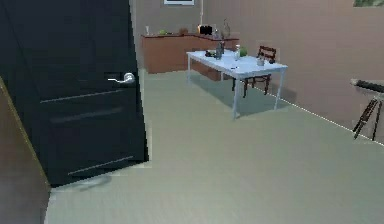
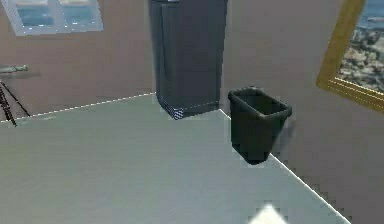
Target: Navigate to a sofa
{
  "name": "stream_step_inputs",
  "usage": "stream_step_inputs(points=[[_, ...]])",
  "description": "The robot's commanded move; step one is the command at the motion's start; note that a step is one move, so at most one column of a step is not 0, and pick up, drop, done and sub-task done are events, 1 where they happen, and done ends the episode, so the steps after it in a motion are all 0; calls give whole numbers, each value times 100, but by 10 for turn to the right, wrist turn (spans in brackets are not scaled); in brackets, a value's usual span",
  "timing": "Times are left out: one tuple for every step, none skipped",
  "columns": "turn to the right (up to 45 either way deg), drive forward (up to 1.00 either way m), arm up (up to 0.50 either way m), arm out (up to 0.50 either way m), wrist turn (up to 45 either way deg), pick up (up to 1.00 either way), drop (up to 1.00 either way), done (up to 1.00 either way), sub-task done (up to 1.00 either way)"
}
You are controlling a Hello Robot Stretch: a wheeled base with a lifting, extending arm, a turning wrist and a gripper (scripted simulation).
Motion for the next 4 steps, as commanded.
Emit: stream_step_inputs(points=[[-240,0,0,0,0,0,0,0,0],[0,70,0,0,0,0,0,0,0],[-300,0,0,0,0,0,0,0,0],[0,35,0,0,0,0,0,0,0]])
